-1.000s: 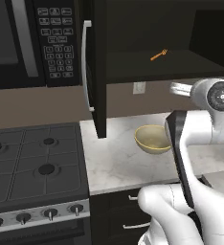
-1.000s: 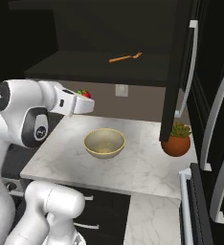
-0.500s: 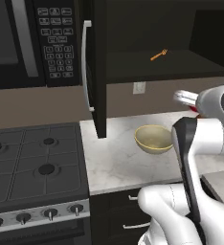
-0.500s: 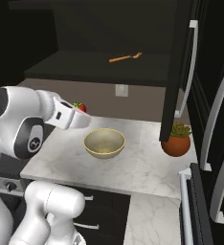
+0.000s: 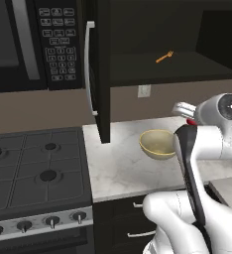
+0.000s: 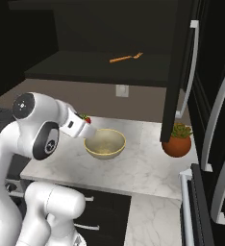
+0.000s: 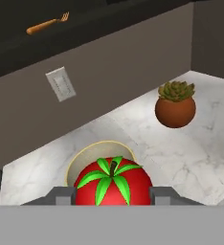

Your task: Pick the tomato from the cabinet and place it in the bowl. Then pick the bowl and place it in the sink. Then turn on the sink facuet.

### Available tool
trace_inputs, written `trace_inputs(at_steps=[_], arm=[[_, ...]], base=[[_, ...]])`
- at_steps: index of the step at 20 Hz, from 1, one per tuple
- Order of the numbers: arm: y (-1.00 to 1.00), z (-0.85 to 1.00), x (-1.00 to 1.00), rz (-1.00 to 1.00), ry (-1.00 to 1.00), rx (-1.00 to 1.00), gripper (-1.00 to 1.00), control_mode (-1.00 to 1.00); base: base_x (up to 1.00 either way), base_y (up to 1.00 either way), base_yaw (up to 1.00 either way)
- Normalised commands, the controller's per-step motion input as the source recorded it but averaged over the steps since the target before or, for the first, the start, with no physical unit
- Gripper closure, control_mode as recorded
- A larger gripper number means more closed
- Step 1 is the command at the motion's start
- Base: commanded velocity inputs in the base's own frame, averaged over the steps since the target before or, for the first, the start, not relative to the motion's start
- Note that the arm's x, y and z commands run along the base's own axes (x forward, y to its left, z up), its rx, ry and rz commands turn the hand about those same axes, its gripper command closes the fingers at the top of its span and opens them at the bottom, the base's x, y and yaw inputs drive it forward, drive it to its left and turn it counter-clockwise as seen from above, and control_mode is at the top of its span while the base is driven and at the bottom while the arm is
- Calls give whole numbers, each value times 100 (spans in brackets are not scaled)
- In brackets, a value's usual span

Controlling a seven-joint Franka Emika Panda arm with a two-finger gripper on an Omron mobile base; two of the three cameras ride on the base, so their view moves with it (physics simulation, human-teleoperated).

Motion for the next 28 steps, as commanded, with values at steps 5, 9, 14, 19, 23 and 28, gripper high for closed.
trace_inputs(at_steps=[5,9,14,19,23,28], arm=[[0,-46,58,0,14,14,100,-100],[-1,-60,50,0,9,12,100,-100],[0,-68,56,0,10,5,100,-100],[0,-71,58,0,9,1,100,-100],[0,-63,56,0,7,0,100,-100],[0,-52,55,0,10,0,100,-100]], base=[[0,0,0],[0,0,0],[0,0,0],[0,0,0],[0,0,0],[0,0,0]])
